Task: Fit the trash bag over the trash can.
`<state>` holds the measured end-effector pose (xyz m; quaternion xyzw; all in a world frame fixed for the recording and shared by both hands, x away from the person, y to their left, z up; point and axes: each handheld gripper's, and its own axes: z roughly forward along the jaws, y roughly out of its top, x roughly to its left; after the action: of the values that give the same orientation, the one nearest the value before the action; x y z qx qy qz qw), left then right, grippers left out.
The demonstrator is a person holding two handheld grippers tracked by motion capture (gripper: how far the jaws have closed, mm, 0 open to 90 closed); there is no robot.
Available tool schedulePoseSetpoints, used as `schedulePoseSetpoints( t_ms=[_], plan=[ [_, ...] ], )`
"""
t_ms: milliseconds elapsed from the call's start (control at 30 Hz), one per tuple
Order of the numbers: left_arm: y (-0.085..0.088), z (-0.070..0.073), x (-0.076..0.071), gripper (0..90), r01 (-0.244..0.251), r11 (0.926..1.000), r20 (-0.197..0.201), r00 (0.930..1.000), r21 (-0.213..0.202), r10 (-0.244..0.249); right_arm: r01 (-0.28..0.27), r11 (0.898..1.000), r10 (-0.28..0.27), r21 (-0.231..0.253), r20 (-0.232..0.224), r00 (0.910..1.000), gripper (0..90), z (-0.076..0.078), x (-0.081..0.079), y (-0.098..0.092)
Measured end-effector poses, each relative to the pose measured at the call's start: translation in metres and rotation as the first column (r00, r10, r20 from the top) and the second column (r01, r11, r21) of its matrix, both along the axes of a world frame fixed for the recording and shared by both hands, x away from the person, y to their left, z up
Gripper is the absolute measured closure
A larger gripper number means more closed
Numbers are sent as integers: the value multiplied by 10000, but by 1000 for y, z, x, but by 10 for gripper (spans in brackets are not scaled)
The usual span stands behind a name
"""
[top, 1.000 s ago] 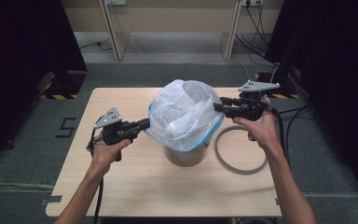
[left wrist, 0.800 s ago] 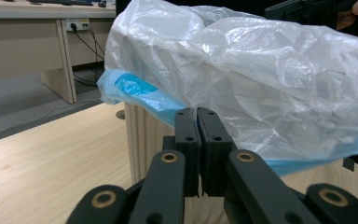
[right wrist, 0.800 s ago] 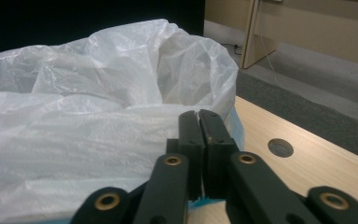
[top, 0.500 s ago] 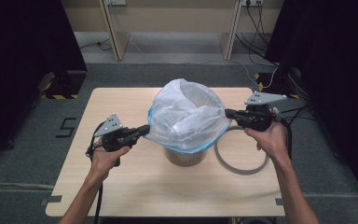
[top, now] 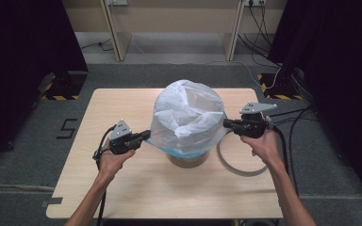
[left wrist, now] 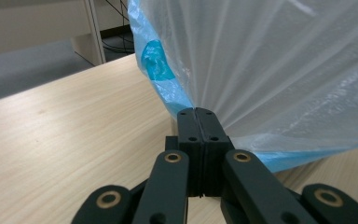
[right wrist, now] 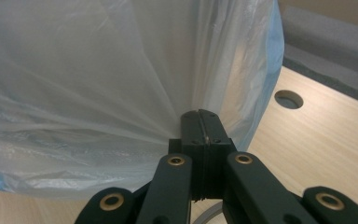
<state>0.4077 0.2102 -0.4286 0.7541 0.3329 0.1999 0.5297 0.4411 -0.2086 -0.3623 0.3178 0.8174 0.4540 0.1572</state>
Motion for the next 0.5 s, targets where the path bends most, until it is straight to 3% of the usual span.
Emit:
schedulePoseSetpoints(
  t_ms=[233,367,433,500],
  plan=[
    [-5,-8,-1,865,31,9990,-108,9999,436,-27,53,9999,-57,-159,-238,9997,835,-7,2,-2],
    [-1,-17,1,816,-93,9997,-472,9989,-212,83,115,9999,-115,-36,-85,9999,782,-2,-2,-5],
    [2,-17,0,778,-199,9994,-464,9988,-279,186,138,9998,-138,-151,21,9999,751,1,-4,-5],
    [6,-14,-3,645,-425,9972,-623,9973,-614,387,192,9995,-190,-257,72,9998,716,4,-6,-6]
  ],
)
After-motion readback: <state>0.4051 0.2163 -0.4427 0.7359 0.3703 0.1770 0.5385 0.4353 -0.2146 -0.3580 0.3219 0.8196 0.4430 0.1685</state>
